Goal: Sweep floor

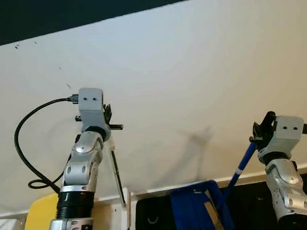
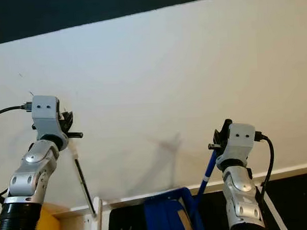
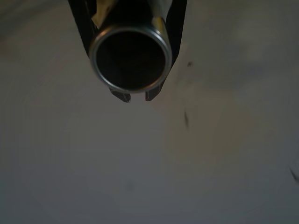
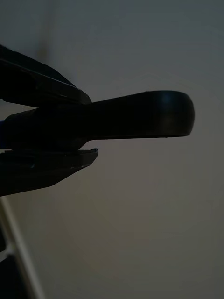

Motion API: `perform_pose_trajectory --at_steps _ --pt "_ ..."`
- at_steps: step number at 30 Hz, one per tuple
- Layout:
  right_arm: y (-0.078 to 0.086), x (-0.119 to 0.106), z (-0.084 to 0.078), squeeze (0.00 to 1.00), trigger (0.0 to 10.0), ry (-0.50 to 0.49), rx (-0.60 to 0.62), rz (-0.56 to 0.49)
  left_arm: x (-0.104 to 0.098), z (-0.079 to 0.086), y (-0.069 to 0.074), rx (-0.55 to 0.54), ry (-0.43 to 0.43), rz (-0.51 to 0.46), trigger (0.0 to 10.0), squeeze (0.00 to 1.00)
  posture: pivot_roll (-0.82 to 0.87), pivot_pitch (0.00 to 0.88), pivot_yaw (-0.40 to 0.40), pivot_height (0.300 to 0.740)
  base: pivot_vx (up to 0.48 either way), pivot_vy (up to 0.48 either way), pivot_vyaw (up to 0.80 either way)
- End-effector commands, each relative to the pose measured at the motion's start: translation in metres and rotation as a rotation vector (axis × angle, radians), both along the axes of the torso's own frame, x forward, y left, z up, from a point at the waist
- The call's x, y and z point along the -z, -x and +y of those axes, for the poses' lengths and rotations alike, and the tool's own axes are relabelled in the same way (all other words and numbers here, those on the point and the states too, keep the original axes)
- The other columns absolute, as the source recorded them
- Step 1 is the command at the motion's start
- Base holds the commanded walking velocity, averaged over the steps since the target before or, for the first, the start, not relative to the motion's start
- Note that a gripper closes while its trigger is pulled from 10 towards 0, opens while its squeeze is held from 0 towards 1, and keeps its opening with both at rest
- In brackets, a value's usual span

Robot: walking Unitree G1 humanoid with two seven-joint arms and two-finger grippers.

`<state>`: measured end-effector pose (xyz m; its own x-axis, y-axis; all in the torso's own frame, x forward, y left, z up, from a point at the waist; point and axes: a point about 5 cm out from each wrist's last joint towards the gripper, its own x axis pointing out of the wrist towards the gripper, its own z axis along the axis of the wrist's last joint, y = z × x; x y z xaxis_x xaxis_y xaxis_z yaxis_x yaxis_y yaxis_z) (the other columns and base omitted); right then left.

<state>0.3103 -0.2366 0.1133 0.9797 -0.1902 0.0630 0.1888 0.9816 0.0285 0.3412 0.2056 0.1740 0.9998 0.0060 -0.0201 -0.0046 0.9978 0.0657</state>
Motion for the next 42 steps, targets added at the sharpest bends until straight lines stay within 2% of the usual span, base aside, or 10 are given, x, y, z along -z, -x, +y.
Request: perform_pose_trajectory --at_steps 1,5,7,8,17,19,22,30,35,42 --pt "-0.002 -0.001 0.006 0.0 10.0 0.005 0.004 -0.023 0.003 0.023 0.001 -0.059 -0.035 -0.004 10.0 0.0 0.04 0.174 0.173 0.74 0.0 0.0 0.0" --pt "-0.005 0.002 0.011 0.0 10.0 0.04 0.001 -0.002 0.007 0.028 -0.003 -0.061 0.019 0.001 10.0 0.0 0.05 0.194 0.169 0.74 0.0 0.0 0.0" --pt "-0.01 0.003 0.015 0.0 10.0 0.08 -0.003 0.01 0.008 0.03 -0.009 -0.063 0.101 -0.01 10.0 0.0 0.05 0.215 0.167 0.74 0.0 0.0 0.0" --pt "-0.01 0.003 0.015 0.0 10.0 0.08 -0.003 0.01 0.008 0.03 -0.009 -0.063 0.101 -0.01 10.0 0.0 0.05 0.215 0.167 0.74 0.0 0.0 0.0" --pt "-0.023 -0.011 0.024 0.0 10.0 0.131 0.015 -0.061 0.008 0.04 -0.02 -0.095 0.202 -0.042 10.0 0.0 0.05 0.265 0.163 0.74 0.0 0.0 0.0" --pt "-0.027 -0.017 0.026 0.0 10.0 0.143 0.022 -0.091 0.014 0.042 -0.022 -0.105 0.261 -0.028 10.0 0.0 0.05 0.277 0.157 0.74 0.0 0.0 0.0" --pt "-0.032 -0.023 0.033 0.0 10.0 0.177 0.007 -0.114 0.025 0.045 -0.022 -0.121 0.287 -0.012 10.0 0.0 0.04 0.281 0.152 0.74 0.0 0.0 0.0" --pt "-0.034 -0.016 0.043 0.0 10.0 0.231 -0.031 -0.093 0.021 0.052 -0.023 -0.138 0.284 -0.067 10.0 0.0 0.03 0.289 0.136 0.74 0.0 0.0 0.0" --pt "-0.034 -0.012 0.046 0.0 10.0 0.229 -0.034 -0.083 0.016 0.057 -0.024 -0.149 0.281 -0.092 10.0 0.0 0.03 0.294 0.134 0.74 0.0 0.0 0.0" --pt "-0.036 -0.008 0.049 0.0 10.0 0.248 -0.023 -0.071 0.0 0.068 -0.027 -0.14 0.234 -0.165 10.0 0.03 0.04 0.334 0.134 0.74 0.0 0.0 0.0"
